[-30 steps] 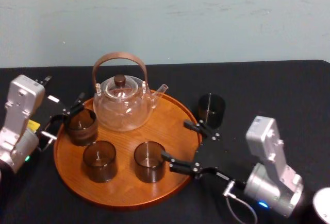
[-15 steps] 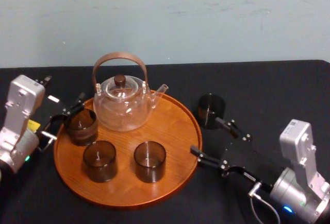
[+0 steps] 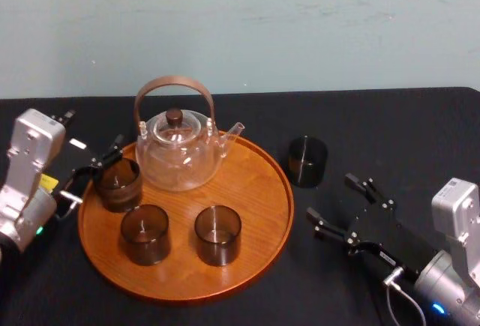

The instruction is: Pick up the glass from the table and place it on the tray.

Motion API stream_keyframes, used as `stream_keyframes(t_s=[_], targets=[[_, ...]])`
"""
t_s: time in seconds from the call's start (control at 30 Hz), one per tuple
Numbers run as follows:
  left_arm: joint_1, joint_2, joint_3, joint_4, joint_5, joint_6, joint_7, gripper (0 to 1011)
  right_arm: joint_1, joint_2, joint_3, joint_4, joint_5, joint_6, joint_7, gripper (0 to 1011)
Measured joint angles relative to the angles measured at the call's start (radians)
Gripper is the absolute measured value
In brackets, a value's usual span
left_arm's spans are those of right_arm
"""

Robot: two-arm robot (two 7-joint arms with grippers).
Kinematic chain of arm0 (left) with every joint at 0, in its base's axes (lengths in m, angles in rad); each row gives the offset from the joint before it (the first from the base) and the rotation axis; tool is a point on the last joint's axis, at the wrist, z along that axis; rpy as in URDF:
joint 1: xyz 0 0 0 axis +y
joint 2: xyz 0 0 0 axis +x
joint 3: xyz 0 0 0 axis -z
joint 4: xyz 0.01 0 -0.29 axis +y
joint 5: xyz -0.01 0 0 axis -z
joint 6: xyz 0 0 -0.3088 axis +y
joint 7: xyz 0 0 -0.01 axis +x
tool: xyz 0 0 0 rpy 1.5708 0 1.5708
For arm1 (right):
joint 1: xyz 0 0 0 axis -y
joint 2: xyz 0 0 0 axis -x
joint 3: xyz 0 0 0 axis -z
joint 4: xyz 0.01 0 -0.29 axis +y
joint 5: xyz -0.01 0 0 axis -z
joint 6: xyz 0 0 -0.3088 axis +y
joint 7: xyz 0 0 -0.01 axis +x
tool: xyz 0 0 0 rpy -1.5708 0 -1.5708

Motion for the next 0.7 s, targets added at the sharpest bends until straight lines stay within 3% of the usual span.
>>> stream_keyframes(t_s=[0.5,0.7], targets=[[0.0,0.0,0.0,0.0,0.0,0.0,0.0,1001,0.001,-0.026,0.03,0.023,-0.001,0.022,-0.011,1002],[0.0,0.0,0.0,0.0,0.0,0.0,0.0,1001,0.029,-0.039,0.041,0.05,-0.016,0.062,-0.036,1002]])
